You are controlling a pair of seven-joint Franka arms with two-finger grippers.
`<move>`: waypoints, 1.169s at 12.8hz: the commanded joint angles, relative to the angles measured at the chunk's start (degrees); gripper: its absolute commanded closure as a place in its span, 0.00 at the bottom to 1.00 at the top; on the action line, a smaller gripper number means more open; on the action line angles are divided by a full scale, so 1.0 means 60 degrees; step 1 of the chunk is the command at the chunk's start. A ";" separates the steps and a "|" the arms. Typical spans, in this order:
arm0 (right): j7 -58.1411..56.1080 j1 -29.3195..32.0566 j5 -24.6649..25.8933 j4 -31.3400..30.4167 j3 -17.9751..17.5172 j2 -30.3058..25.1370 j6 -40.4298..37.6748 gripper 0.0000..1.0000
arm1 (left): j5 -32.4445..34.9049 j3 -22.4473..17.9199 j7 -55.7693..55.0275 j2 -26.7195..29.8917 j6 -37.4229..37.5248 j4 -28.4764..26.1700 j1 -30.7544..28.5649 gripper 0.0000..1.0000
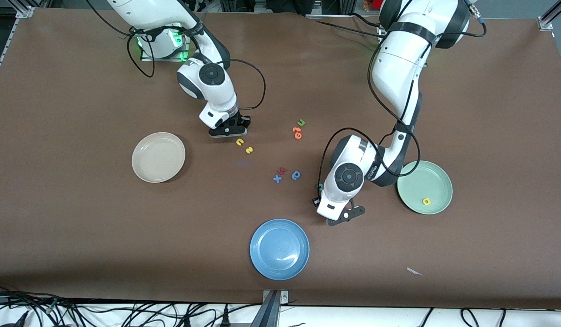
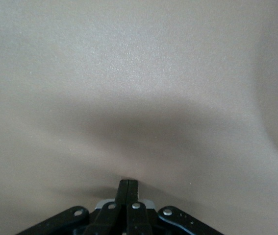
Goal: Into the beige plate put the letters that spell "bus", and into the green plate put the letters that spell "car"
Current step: 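Carry the teal q to the beige plate and release it with the right gripper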
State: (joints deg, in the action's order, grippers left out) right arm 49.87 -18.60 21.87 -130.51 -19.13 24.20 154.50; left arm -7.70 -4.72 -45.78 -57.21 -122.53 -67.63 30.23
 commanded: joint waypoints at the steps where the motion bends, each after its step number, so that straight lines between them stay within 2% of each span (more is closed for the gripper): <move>1: -0.0983 0.0535 0.0134 -0.0119 -0.0019 -0.0940 -0.1020 1.00 | 0.0141 -0.0064 0.0071 -0.0015 0.0426 0.0153 0.0059 0.79; 5: -0.2827 0.1588 0.0047 -0.0134 -0.0048 -0.1629 -0.1959 1.00 | 0.0141 -0.0064 0.0071 0.0000 0.0485 0.0153 0.0059 0.64; 9: -0.5669 0.3141 -0.0055 -0.0237 -0.0049 -0.2084 -0.2399 1.00 | 0.0141 -0.0049 0.0042 0.0014 0.0587 0.0095 0.0074 0.49; 13: -0.8205 0.4022 -0.1049 -0.0149 0.0024 -0.2231 -0.2605 1.00 | 0.0126 -0.0034 -0.0002 0.0043 0.0821 0.0080 0.0176 0.45; 15: -0.8923 0.4096 -0.1155 -0.0134 0.0345 -0.2202 -0.2606 1.00 | 0.0097 -0.0020 -0.0031 0.0087 0.0880 -0.0021 0.0235 0.47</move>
State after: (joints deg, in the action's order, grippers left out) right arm 0.74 5.28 16.50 -130.47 -17.85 12.38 139.64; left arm -7.70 -4.70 -45.82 -57.08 -118.77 -67.41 30.91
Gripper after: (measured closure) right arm 0.696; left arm 0.454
